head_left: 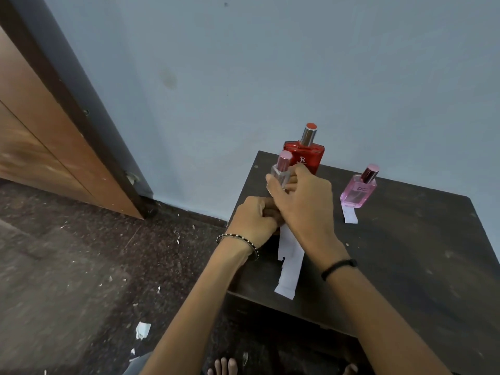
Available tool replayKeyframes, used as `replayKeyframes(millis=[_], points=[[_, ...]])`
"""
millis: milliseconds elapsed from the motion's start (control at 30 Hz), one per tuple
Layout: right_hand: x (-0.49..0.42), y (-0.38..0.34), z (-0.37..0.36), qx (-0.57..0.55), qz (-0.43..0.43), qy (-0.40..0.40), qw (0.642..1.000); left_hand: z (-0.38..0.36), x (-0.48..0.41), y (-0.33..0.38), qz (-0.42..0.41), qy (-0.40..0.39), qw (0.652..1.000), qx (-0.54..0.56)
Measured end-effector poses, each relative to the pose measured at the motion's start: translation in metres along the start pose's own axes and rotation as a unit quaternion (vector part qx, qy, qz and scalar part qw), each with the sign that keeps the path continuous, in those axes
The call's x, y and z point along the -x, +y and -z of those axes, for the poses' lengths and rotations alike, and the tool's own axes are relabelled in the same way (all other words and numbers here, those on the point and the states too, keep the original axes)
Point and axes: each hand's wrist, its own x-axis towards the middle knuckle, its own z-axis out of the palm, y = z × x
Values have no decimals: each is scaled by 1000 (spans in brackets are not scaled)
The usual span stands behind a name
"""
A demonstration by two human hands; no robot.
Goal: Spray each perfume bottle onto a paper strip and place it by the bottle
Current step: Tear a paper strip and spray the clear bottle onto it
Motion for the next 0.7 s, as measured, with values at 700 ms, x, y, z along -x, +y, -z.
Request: replayKeyframes(millis=[700], points=[[84, 54, 81, -309, -125, -108, 937, -46, 12, 43, -104, 7, 984, 147]])
